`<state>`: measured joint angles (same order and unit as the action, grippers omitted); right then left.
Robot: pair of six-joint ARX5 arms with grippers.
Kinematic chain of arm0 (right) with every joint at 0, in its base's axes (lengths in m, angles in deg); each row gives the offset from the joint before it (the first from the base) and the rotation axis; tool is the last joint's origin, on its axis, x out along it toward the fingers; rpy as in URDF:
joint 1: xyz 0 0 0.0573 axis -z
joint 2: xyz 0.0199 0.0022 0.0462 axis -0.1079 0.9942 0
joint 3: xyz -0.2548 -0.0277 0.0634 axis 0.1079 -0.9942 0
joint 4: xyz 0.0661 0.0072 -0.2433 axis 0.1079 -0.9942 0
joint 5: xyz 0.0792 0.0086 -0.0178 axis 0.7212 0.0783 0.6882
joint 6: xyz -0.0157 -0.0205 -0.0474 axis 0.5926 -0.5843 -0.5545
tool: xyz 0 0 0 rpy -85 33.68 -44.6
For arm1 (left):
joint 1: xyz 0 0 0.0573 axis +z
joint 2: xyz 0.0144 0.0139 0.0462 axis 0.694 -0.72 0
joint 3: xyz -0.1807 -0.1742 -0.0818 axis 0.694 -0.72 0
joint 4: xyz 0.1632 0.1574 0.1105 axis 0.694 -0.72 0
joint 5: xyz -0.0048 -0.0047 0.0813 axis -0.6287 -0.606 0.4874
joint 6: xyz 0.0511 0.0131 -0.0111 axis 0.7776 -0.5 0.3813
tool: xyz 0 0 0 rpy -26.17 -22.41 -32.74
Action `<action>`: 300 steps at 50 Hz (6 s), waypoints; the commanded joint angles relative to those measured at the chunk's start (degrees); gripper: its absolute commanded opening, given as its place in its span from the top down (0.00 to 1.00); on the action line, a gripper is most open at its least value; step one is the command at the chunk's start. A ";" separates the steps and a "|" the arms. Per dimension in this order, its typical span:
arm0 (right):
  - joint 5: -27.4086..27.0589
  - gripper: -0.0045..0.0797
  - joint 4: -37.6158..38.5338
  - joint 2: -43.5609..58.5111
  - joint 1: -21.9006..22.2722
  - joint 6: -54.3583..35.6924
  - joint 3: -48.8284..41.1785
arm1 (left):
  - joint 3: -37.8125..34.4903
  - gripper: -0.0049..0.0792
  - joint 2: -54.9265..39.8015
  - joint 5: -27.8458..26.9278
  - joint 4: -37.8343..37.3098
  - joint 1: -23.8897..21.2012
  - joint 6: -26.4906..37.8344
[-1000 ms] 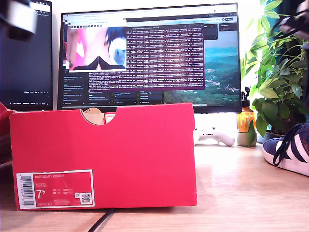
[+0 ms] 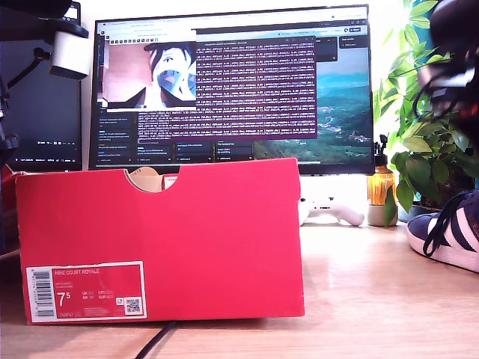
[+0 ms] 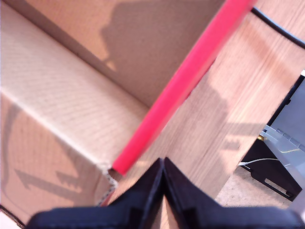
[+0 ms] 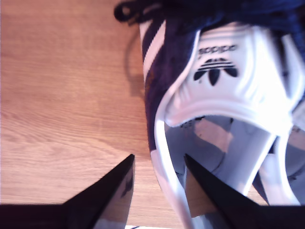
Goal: Pack the blue shoes by picking the first shoe and placing it inside the red shoebox, left side, then picking and rotating the second shoe and placing it in the shoebox
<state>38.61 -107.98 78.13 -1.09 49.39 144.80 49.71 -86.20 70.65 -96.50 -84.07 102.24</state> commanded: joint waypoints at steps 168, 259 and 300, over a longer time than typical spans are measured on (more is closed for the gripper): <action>25.22 0.96 12.96 11.41 -30.88 24.04 29.66 | -0.39 0.96 -0.92 0.11 2.49 -0.17 0.11; 25.00 0.95 27.21 25.90 -38.45 32.94 29.64 | -0.39 0.96 -0.92 1.42 2.80 -0.17 0.15; 25.03 0.69 20.24 25.79 -36.41 31.32 35.01 | -0.37 0.96 -0.92 1.42 2.34 -0.17 0.13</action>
<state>63.60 -87.56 103.96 -38.12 81.41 176.25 49.71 -86.20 71.96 -94.10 -84.09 102.26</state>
